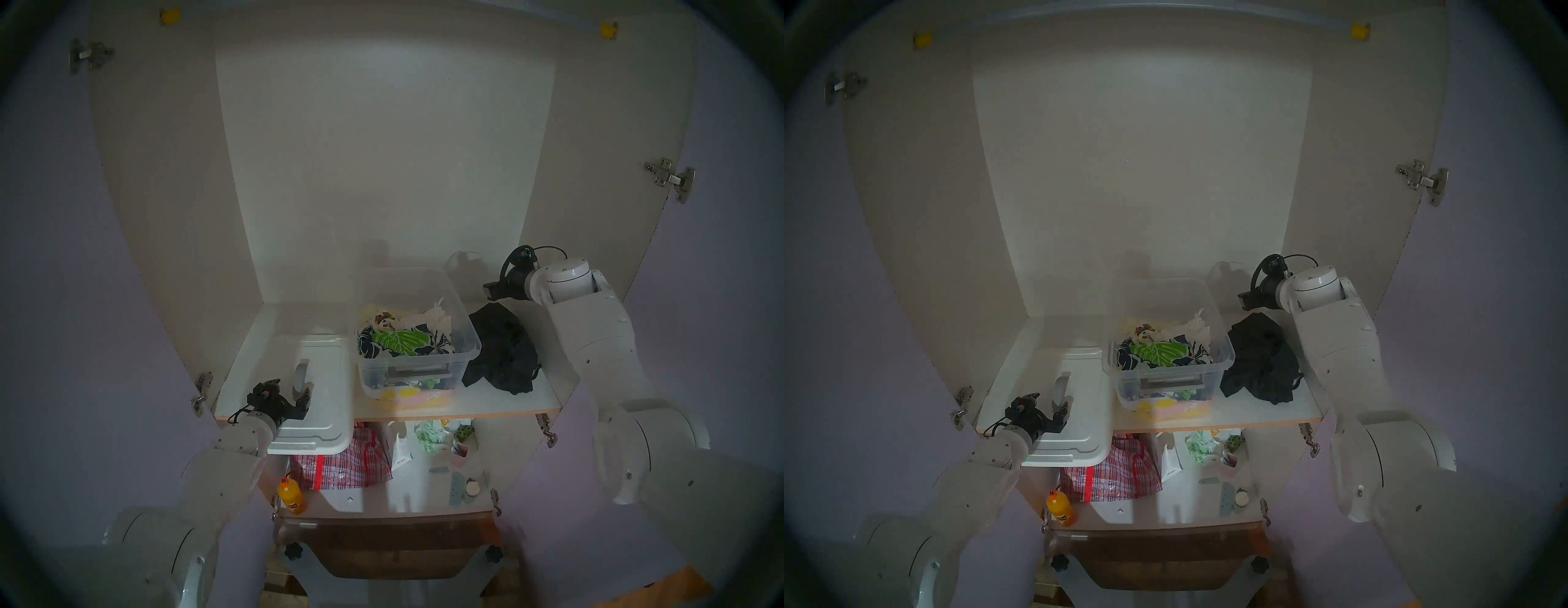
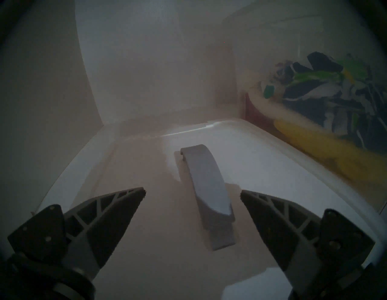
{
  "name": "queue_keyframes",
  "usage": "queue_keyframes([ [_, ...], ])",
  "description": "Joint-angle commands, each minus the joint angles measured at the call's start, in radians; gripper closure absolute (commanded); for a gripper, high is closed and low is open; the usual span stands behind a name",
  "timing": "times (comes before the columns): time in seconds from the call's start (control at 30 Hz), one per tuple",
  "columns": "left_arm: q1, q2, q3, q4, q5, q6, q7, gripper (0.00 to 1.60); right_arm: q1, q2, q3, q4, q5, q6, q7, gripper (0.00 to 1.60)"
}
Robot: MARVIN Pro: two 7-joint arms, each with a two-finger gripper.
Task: Take clothing out of the storage bin and put the lid back on the bin
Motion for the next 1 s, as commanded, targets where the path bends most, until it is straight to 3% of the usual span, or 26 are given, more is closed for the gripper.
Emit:
queue_keyframes([
  [0.0, -0.049, -0.008, -0.013, 0.014, -0.032, -0.044, -0.054, 0.00, 0.033, 0.000, 0.004, -0.024, 0.000, 0.002, -0.005, 0.00],
  [0.1, -0.083, -0.008, -0.013, 0.069, -0.037, -0.045, -0.069, 0.00, 0.033, 0.000, 0.004, -0.024, 0.000, 0.004, -0.005, 0.00],
  [0.23, -0.161, -0.004, -0.013, 0.227, -0.054, -0.002, -0.199, 0.00, 0.033, 0.000, 0.003, -0.025, 0.000, 0.005, -0.005, 0.00],
  [0.27, -0.161, -0.004, -0.013, 0.227, -0.054, -0.002, -0.199, 0.00, 0.033, 0.000, 0.003, -0.025, 0.000, 0.005, -0.005, 0.00],
  [0.43, -0.188, -0.009, -0.008, 0.344, -0.038, -0.058, -0.245, 0.00, 0.033, 0.000, 0.003, -0.025, 0.001, 0.006, -0.005, 0.00],
  [0.47, -0.186, -0.008, -0.007, 0.353, -0.034, -0.071, -0.226, 0.83, 0.033, 0.000, 0.003, -0.025, 0.001, 0.006, -0.005, 0.00],
  [0.57, -0.190, -0.006, -0.012, 0.371, -0.039, -0.075, -0.221, 0.97, 0.033, 0.000, 0.003, -0.026, 0.001, 0.006, -0.005, 0.00],
  [0.6, -0.190, -0.001, -0.002, 0.374, -0.028, -0.080, -0.221, 1.22, 0.033, 0.000, 0.003, -0.026, 0.001, 0.006, -0.005, 0.00],
  [0.63, -0.190, 0.004, 0.004, 0.370, -0.022, -0.082, -0.233, 1.60, 0.033, 0.000, 0.003, -0.026, 0.001, 0.006, -0.005, 0.00],
  [0.97, -0.208, 0.056, 0.005, 0.260, -0.018, -0.209, -0.191, 1.60, 0.033, 0.000, 0.003, -0.022, 0.001, 0.004, -0.004, 0.00],
])
